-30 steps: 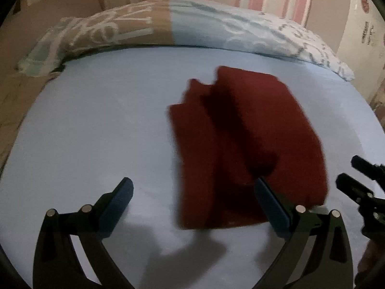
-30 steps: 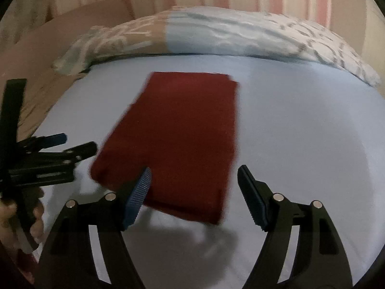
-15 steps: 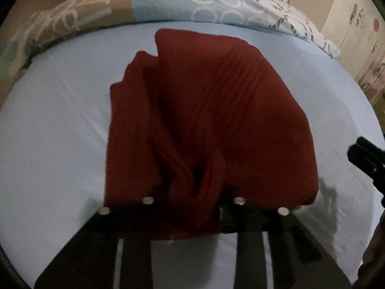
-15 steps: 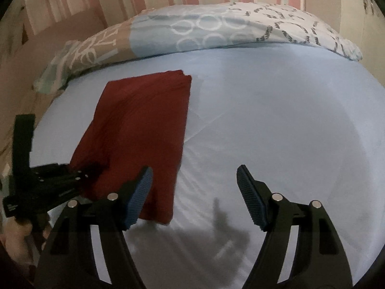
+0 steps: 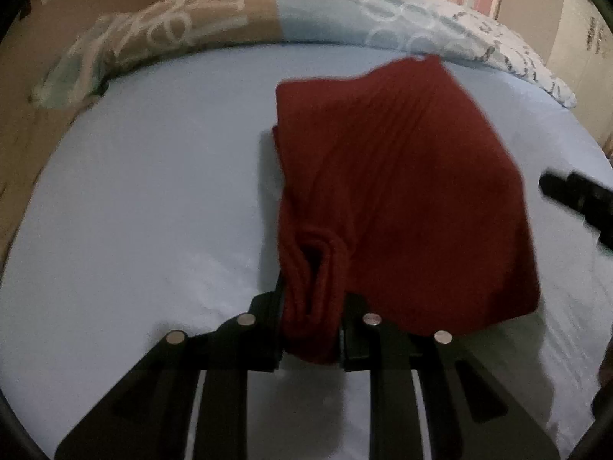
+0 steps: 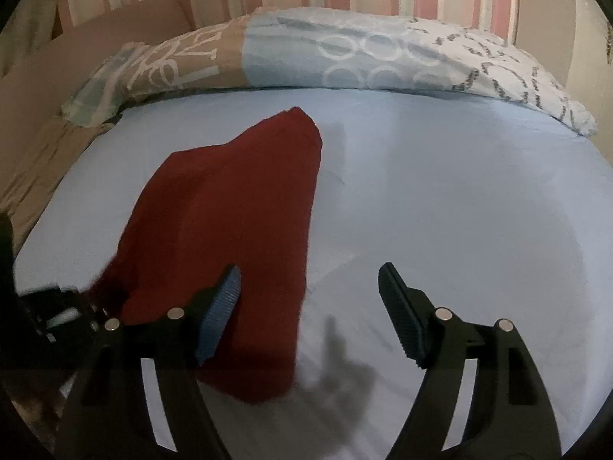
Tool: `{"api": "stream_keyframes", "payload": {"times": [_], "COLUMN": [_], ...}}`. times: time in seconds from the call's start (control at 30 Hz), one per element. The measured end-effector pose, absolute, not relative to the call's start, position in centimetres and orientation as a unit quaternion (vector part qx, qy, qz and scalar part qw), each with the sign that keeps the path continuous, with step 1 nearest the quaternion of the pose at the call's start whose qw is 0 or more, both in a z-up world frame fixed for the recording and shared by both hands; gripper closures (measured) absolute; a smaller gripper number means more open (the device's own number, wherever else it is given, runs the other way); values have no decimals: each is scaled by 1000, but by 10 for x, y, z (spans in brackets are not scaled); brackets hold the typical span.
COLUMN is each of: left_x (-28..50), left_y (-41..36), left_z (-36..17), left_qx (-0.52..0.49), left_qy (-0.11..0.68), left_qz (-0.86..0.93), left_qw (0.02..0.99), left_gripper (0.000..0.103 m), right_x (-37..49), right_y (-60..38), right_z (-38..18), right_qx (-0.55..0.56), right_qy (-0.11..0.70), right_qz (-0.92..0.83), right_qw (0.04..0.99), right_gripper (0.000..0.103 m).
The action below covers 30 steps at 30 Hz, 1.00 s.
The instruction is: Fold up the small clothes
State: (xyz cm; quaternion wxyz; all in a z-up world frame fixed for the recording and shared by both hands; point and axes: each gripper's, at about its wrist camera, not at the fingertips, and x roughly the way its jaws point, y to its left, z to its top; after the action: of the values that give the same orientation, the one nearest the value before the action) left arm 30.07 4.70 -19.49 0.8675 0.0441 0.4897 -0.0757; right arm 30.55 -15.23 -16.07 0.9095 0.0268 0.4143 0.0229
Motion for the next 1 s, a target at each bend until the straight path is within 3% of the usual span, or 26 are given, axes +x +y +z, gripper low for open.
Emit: {"api": "stream_keyframes", "payload": {"times": [0.13, 0.23, 0.27, 0.3, 0.37, 0.5, 1.0], "left_x": [306, 305, 302, 299, 294, 286, 296], "left_y": [42, 43, 45, 47, 50, 59, 52], "left_z": [-200, -199, -198, -196, -193, -185, -196], "left_qx": [50, 55, 56, 58, 69, 67, 91], "left_qy": [489, 483, 480, 479, 479, 487, 504], "left_qz": [-76, -70, -68, -63, -54, -47, -28], "left_qw": [868, 871, 873, 874, 874, 870, 859], "left_gripper": [81, 72, 60, 39, 17, 11, 11], "right_x": [319, 319, 316, 312, 304, 289, 288], "right_y": [-146, -145, -145, -145, -145, -135, -131], "right_z": [-166, -169, -168, -166, -164, -170, -213], "right_qx": [24, 24, 24, 24, 22, 2, -25], "right_qy": [430, 435, 433, 430, 427, 440, 476], "right_qz": [21, 20, 21, 21, 29, 39, 6], "right_qw": [902, 900, 901, 902, 904, 897, 879], "right_gripper": [27, 27, 27, 27, 22, 21, 16]}}
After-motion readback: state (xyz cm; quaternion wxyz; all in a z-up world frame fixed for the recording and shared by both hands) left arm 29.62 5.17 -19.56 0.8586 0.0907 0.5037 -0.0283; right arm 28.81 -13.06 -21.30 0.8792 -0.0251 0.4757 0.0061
